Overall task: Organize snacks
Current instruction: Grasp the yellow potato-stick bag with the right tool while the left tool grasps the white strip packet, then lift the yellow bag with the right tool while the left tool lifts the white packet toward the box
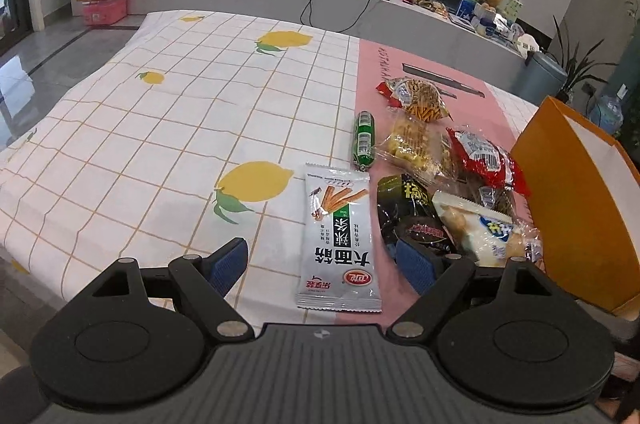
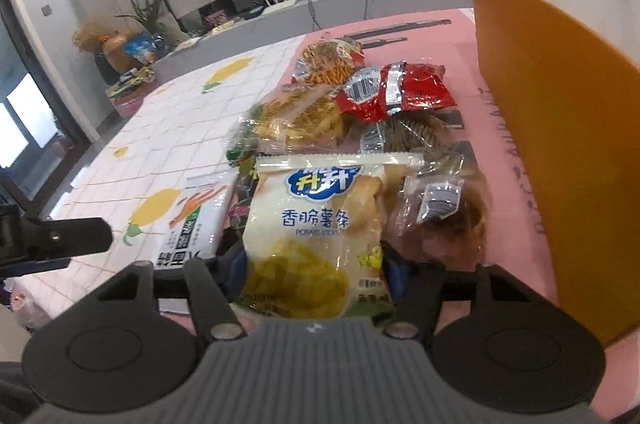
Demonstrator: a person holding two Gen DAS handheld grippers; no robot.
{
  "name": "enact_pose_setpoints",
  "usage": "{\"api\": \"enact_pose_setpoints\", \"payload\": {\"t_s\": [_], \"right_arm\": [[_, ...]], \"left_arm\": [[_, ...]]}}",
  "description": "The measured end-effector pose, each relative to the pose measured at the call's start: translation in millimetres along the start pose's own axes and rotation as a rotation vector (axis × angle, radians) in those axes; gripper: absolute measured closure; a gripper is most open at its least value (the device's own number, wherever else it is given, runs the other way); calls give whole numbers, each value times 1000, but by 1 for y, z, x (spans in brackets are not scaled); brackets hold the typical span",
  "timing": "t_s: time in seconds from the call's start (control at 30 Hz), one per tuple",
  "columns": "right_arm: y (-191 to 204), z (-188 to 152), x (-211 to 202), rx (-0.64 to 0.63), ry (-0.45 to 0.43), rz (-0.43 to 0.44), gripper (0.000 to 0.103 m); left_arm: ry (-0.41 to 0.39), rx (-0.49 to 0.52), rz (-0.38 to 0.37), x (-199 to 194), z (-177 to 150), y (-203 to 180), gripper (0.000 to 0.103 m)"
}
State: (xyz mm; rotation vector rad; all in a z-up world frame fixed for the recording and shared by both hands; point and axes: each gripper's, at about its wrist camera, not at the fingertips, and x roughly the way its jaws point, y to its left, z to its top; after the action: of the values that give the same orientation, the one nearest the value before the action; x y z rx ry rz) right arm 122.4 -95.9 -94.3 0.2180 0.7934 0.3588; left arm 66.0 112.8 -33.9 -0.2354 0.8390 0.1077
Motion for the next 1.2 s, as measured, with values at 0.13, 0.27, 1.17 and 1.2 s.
{"api": "enact_pose_setpoints", "payload": {"t_s": [0.13,0.27,1.17,1.2], "right_arm": [[-1,0,-16,-10,-18,30,43],[-2,0,-33,-35,-51,55,43],[-16,16,-74,-89,-246,47,42],[-17,16,-74,-88,-248,45,42]], "left_arm": [[-8,73,55,6,-2,-8,5],[23,121,79,20,-5,-15,7],[44,126,167,98,10,-40,5],[42,107,161,98,10,-38,5]]}}
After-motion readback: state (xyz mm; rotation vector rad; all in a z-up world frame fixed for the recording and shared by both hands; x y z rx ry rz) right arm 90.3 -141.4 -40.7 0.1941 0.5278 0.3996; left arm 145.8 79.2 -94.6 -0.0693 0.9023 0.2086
